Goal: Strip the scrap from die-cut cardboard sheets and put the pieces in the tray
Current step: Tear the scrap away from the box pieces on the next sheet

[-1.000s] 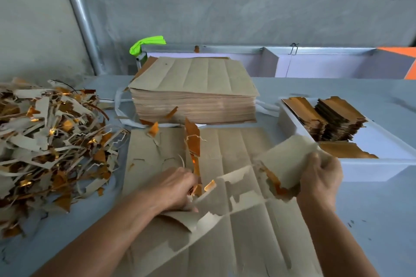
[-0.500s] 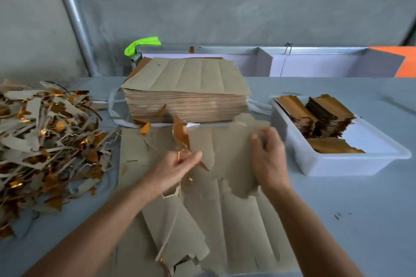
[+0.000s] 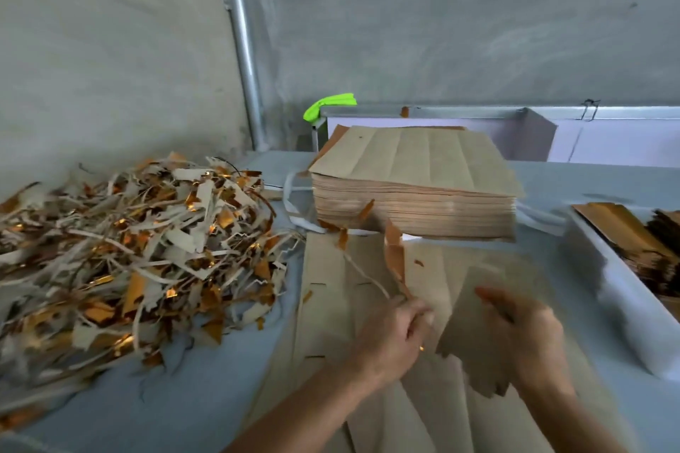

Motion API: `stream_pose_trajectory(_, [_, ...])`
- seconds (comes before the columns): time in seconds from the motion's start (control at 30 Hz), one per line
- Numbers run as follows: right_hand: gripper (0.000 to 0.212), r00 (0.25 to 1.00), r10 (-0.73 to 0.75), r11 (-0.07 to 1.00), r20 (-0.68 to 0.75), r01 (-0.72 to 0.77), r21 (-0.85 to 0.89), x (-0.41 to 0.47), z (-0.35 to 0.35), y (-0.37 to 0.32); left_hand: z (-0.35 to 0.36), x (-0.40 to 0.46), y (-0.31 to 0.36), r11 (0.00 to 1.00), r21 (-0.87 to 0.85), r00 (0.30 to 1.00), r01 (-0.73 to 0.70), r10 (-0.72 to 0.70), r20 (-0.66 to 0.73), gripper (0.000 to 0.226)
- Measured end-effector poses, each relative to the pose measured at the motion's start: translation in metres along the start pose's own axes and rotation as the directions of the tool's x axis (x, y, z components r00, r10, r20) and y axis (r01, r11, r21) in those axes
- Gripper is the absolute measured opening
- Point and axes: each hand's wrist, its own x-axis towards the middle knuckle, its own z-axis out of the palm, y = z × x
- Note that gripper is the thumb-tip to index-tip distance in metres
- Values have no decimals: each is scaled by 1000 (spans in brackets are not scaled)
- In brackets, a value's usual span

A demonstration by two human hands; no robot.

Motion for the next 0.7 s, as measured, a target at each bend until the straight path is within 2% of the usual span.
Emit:
stream_pose_trajectory(0.07, [23, 998, -67, 988, -17, 64, -137, -1, -3, -3, 0, -6, -1, 979, 54, 979, -197, 199, -37, 25])
stream_pose_trajectory(0.13, [18, 992, -43, 982, 118, 64, -177, 0, -1, -13, 1, -10, 5, 937, 122, 945, -326, 323, 47, 21])
stream_pose_trajectory(0.23, [32, 933, 48, 950, 358, 69, -305, 16, 13, -24, 7, -12, 14, 877, 228, 906, -423, 403, 129, 23])
stream_pose_trajectory(0.33, [15, 887, 114, 918, 447, 78, -389, 39, 23, -27, 11, -14, 19, 806, 277, 851, -523, 481, 210, 23])
stream_pose_trajectory(0.4, [21, 889, 155, 946, 432, -7, -325, 49, 21, -22, 8, -16, 16, 892, 173, 906, -418, 396, 146, 21])
stream_pose_trajectory(0.47, [24, 885, 238, 971, 400, -203, -127, 50, 10, -14, -4, -10, 8, 985, 32, 984, -167, 168, -61, 17])
stream_pose_trajectory(0.5, [19, 872, 269, 956, 410, -293, -4, 49, 5, -10, -11, -3, 2, 1000, -7, 983, -29, 28, -182, 13])
stream_pose_trajectory(0.53, [14, 849, 287, 928, 443, -361, 91, 47, 0, -7, -19, 5, -3, 996, 28, 960, 88, -77, -268, 9])
stream_pose_trajectory(0.57, [14, 827, 281, 915, 487, -384, 124, 45, -3, -3, -26, 14, -4, 979, 105, 943, 173, -134, -304, 17])
stream_pose_trajectory(0.6, [17, 811, 251, 922, 528, -367, 125, 44, -6, 0, -31, 24, -5, 963, 171, 948, 206, -154, -279, 35])
stream_pose_trajectory(0.63, [20, 805, 212, 938, 555, -326, 115, 42, -8, 2, -34, 33, -3, 959, 214, 971, 184, -144, -193, 54])
stream_pose_trajectory(0.7, [24, 806, 117, 980, 580, -189, 65, 40, -10, 2, -34, 50, 8, 967, 249, 995, 58, -75, 60, 88])
